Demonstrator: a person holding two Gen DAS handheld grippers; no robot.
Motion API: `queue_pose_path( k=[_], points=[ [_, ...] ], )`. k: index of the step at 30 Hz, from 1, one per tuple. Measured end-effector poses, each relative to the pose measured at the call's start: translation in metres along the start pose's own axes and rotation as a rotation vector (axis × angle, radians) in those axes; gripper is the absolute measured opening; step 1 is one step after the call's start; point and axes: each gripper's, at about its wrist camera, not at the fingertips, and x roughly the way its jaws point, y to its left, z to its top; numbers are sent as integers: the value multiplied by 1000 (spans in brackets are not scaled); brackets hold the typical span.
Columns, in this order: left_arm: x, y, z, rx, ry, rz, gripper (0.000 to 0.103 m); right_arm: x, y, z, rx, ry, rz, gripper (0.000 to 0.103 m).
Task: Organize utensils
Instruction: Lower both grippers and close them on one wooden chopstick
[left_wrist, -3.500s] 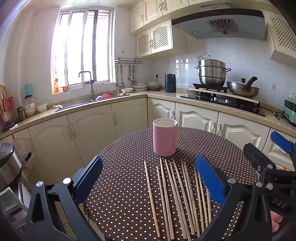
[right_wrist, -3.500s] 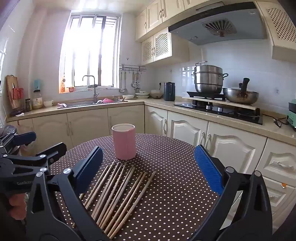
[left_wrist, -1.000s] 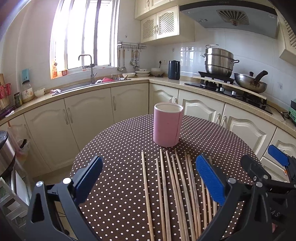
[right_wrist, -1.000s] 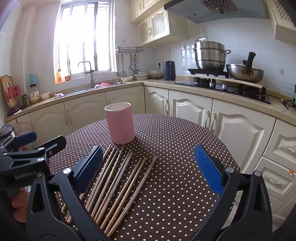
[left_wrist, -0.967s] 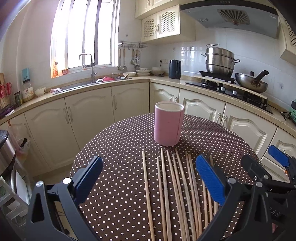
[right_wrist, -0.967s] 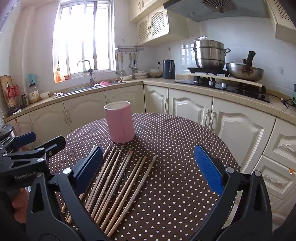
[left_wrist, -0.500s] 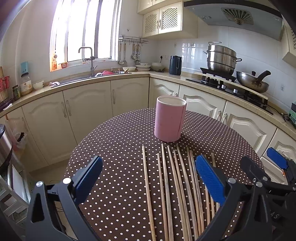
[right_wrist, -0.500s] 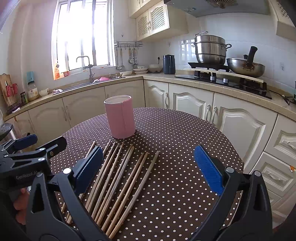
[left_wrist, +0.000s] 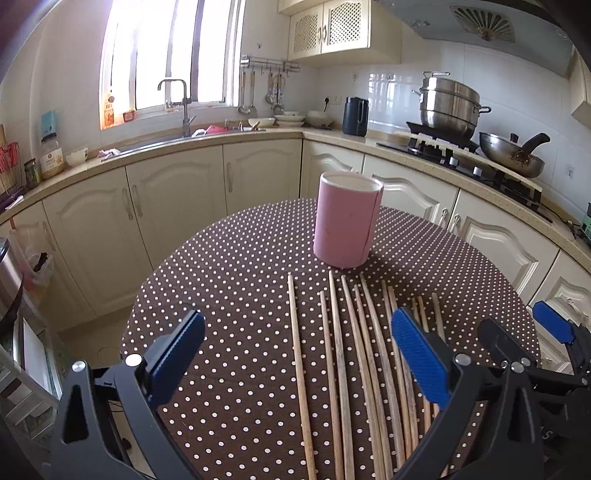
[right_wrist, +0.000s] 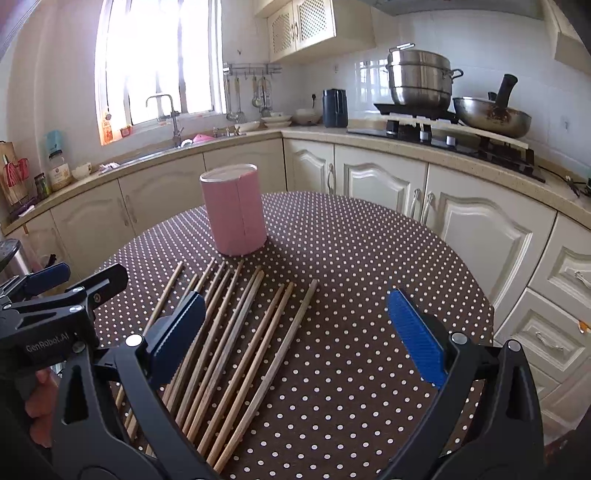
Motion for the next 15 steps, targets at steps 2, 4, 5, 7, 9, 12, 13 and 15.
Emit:
queue_pose_path(
  k=[2, 4, 5, 7, 9, 12, 13, 15],
  points=[
    [6, 2, -1, -3, 20, -1, 99, 5, 1, -2, -1, 18, -9, 97],
    [12, 3, -3, -5, 39, -1, 99, 9, 2, -4, -2, 33, -16, 97],
    [16, 3, -4, -7, 50, -1, 99, 13, 3, -5, -1, 45, -22, 97],
    [24, 5, -5, -9, 76, 1, 99, 18, 4, -7, -2, 65, -33, 97],
    [31, 6, -7, -11, 96, 5, 99, 25, 6, -9, -7, 90, -59, 97],
    [42, 9, -9, -19, 127, 19, 99, 40, 4, -12, 1, 157, -127, 97],
    [45, 10, -9, -22, 136, 25, 99, 47, 3, -13, 10, 194, -151, 97],
    [53, 14, -11, -34, 160, 39, 99, 57, 0, -13, 23, 255, -166, 97]
  ],
)
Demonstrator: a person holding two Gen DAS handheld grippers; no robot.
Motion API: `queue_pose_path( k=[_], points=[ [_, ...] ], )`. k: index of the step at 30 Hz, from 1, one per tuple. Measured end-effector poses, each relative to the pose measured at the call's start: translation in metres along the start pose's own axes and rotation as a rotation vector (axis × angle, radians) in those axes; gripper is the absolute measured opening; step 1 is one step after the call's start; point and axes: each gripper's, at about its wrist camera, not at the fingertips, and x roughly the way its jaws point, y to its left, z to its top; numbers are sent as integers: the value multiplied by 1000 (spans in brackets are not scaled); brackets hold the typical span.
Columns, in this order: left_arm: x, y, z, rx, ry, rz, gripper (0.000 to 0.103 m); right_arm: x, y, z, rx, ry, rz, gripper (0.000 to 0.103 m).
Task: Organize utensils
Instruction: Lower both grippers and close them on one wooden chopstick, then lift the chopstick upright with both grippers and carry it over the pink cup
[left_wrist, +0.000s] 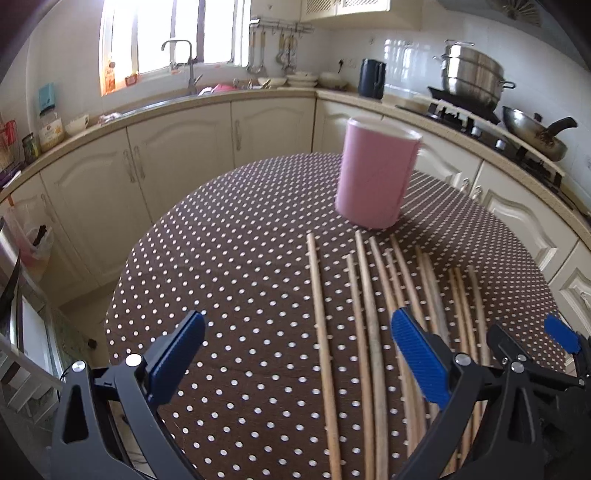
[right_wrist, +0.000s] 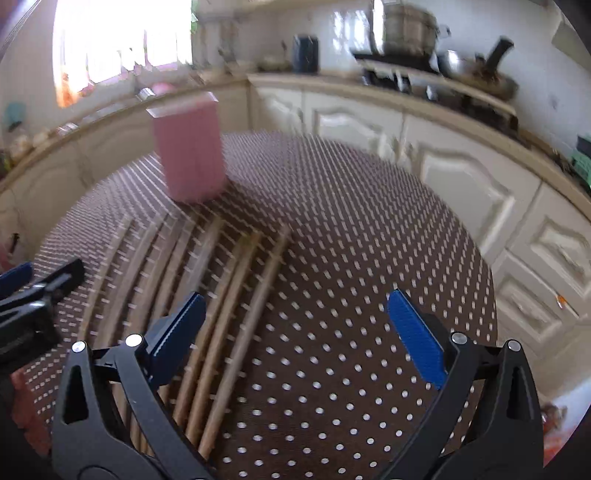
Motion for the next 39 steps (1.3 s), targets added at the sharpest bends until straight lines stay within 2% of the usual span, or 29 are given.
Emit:
queue_pose_path(
  k=[8, 11, 14, 16, 18, 20, 21, 23, 24, 25, 26, 31, 33, 39],
  points=[
    [24, 11, 3, -23, 73, 27, 99, 19, -11, 1, 68, 73, -69, 97],
    [33, 8, 4, -4, 93, 118, 99, 26, -13, 3, 84, 111, -95, 97],
    [38, 7, 5, 3, 120, 125, 99, 28, -11, 4, 80, 116, -96, 95],
    [42, 5, 5, 11, 137, 140, 98, 30, -9, 4, 79, 125, -119, 88],
    [44, 4, 7, 13, 149, 127, 92, 31, -11, 3, 92, 125, -113, 86],
    [43, 3, 8, 20, 138, 80, 72, 29, -11, 3, 96, 116, -85, 77],
    [42, 1, 6, 32, 130, 67, 67, 28, -10, 4, 91, 112, -81, 69],
    [40, -5, 6, 57, 116, 43, 43, 25, -6, 4, 71, 95, -61, 49],
    [38, -8, 6, 61, 112, 38, 37, 24, -4, 5, 68, 90, -58, 30],
    [38, -7, 6, 58, 108, 35, 20, 23, -4, 4, 68, 88, -57, 17],
    [38, -6, 7, 45, 107, 38, 7, 22, -5, 4, 73, 85, -45, 12],
    [37, 5, 8, 2, 105, -9, 6, 21, -11, 3, 95, 78, -3, 6],
    [35, 3, 6, 20, 95, -73, 6, 20, -10, 2, 87, 74, -3, 6],
    [18, 3, 5, 22, 11, -132, 6, 8, -14, 6, 108, 44, 37, 6]
  ],
)
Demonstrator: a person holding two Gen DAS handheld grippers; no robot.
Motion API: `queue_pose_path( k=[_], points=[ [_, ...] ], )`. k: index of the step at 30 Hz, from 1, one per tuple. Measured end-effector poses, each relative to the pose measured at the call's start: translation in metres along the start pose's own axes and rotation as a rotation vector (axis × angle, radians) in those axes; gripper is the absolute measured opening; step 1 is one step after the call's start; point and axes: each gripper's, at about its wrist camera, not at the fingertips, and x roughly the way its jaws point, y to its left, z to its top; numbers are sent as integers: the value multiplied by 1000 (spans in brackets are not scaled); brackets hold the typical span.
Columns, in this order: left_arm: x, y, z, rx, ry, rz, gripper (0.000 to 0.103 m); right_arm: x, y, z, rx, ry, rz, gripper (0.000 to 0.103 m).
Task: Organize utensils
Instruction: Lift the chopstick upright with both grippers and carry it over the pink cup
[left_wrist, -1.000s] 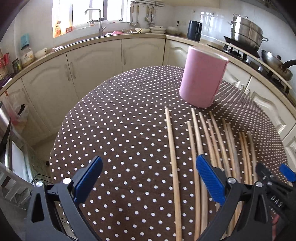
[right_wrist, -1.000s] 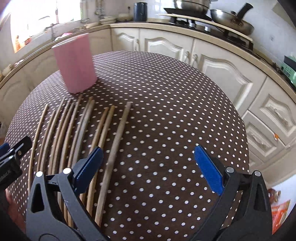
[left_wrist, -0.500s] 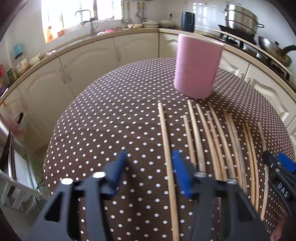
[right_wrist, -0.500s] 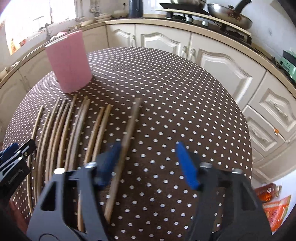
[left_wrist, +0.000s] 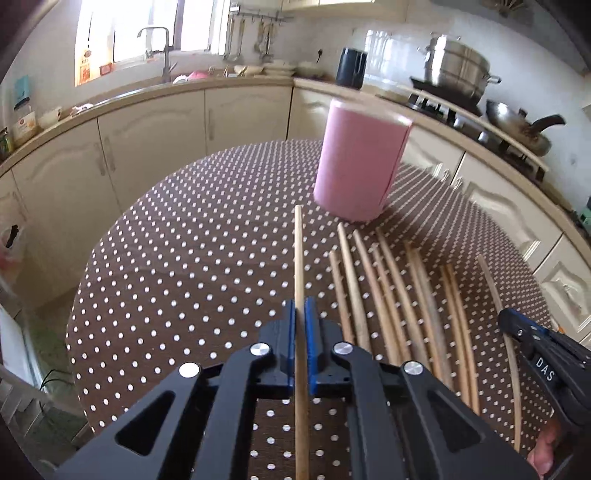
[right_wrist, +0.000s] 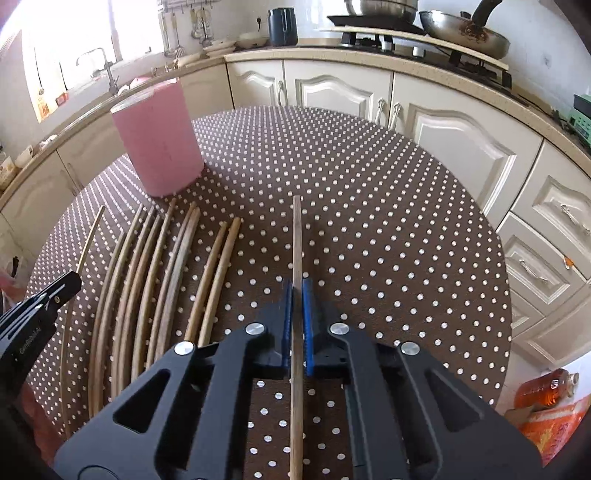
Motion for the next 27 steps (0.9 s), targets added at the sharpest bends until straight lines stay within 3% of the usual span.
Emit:
queue_pose_path(
  k=[14, 27],
  points=[
    [-56, 4, 25, -23, -234, -156, 6, -67, -1, 33, 15, -226, 110, 6],
    [-80, 4, 66, -18, -392, -220, 6, -109, 16, 67, -53, -381, 110, 6]
  ],
)
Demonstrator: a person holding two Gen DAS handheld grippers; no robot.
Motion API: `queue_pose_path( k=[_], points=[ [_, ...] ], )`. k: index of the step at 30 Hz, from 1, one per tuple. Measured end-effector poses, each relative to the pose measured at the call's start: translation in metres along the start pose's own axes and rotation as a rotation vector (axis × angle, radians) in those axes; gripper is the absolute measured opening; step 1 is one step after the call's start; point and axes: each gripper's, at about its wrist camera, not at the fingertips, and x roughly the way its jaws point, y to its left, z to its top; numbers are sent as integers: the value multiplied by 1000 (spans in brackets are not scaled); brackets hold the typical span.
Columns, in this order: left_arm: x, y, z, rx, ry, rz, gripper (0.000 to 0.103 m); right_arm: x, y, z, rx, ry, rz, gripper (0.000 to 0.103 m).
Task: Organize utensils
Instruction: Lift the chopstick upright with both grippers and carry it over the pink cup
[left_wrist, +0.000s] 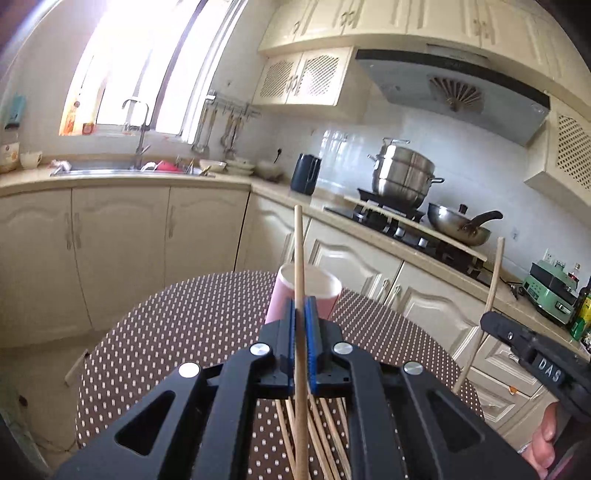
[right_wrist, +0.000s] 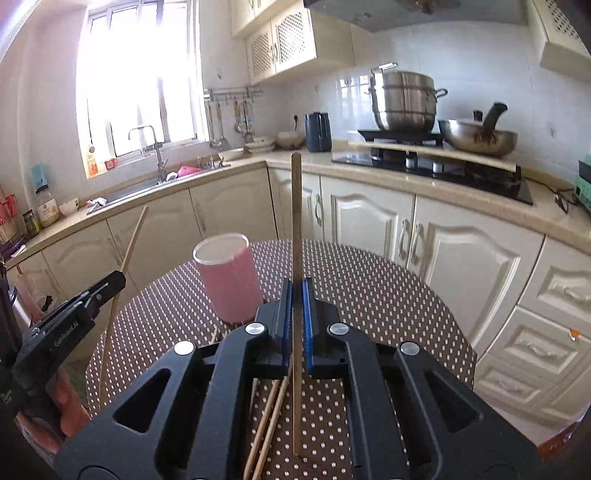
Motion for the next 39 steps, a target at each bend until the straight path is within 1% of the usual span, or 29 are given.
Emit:
queue_pose_path(
  k=[5, 7, 10, 13, 15, 17, 21, 24, 25, 28, 33, 36, 37, 39],
  points=[
    [4, -2, 16, 19, -50, -44, 6, 6, 3, 17, 6, -23, 12, 6],
    [6, -3, 25, 23, -81, -70, 6, 7, 5, 26, 10, -39, 21, 6],
    [11, -5, 40, 30, -138, -87, 6, 7, 9, 46, 4, -84, 23, 6],
    [20, -8, 53, 25, -186, -99, 6, 8, 12, 66, 2, -125, 41, 6],
    [27, -9, 63, 13, -198, -105, 6, 10, 15, 78, 1, -143, 40, 6],
    [34, -9, 74, -2, -218, -123, 6, 14, 18, 91, 3, -162, 63, 6],
    [50, -12, 91, -10, -275, -138, 6, 22, 24, 108, -7, -203, 79, 6],
    [64, -15, 99, -10, -308, -149, 6, 36, 26, 118, -1, -210, 103, 6],
    [70, -16, 101, -7, -317, -142, 6, 42, 26, 121, 2, -208, 116, 6],
    [91, -18, 106, 6, -314, -139, 6, 60, 26, 129, 15, -197, 139, 6],
    [125, -15, 107, 16, -309, -133, 6, 92, 25, 136, 36, -166, 172, 6],
    [141, -15, 106, 30, -338, -128, 6, 103, 21, 139, 39, -173, 168, 6],
    [146, -15, 106, 37, -334, -128, 6, 106, 19, 139, 49, -174, 169, 6],
    [158, -18, 104, 63, -330, -106, 6, 110, 12, 141, 85, -161, 178, 6]
  ],
)
